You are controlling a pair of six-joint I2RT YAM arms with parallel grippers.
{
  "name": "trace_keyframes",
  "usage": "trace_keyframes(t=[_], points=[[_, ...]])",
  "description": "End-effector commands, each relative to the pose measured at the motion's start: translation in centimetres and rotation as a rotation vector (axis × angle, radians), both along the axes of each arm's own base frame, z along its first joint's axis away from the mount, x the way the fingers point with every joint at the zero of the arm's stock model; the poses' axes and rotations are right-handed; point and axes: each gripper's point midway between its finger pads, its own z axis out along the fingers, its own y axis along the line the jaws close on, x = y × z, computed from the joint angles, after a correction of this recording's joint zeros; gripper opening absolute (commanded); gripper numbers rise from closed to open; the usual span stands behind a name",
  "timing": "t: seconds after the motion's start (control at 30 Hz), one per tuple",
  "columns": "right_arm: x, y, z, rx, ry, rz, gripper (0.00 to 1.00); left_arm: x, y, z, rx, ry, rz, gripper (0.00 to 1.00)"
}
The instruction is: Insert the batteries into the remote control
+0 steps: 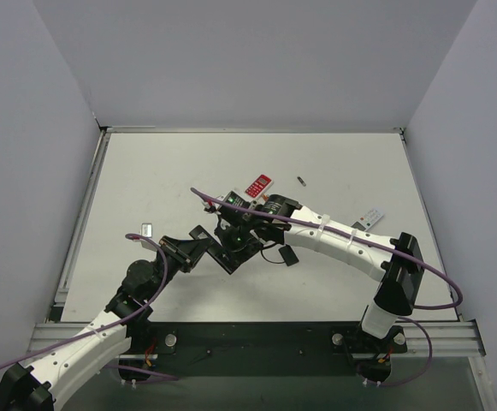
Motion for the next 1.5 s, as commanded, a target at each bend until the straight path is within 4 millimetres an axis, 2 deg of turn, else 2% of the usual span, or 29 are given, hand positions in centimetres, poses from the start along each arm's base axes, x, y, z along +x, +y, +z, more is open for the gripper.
trace_keyframes(t=[0.0,0.2,0.43,0.87,1.23,1.47], points=[[0.1,-0.2,0.7,-0.001,0.004,-0.015,0.09,-0.7,0.0,-1.5,0.006,-0.008,-0.017,0.0],[0.3,-0.3,0.7,-0.005,0.0,-0.043,0.0,-0.6,0.0,-1.4,0.001,-0.007,-0.015,0.0],[0.8,-0.6,0.4,-0.024,-0.028,-0.099,0.0,-0.7,-0.1,-0.7,-0.032,-0.016,-0.017,0.0],[2.1,0.0,0.0,-0.023,-0.133,-0.103,0.0,-1.5,-1.0,1.1,-0.126,-0.029,-0.061,0.0],[3.4,-1.4,-1.3,-0.097,-0.221,-0.087,0.0,-1.8,-0.9,2.0,-0.15,-0.043,-0.073,0.0],[3.3,-0.6,-1.9,-0.076,-0.251,-0.042,0.0,-2.1,-1.0,3.0,-0.176,-0.06,-0.091,0.0]])
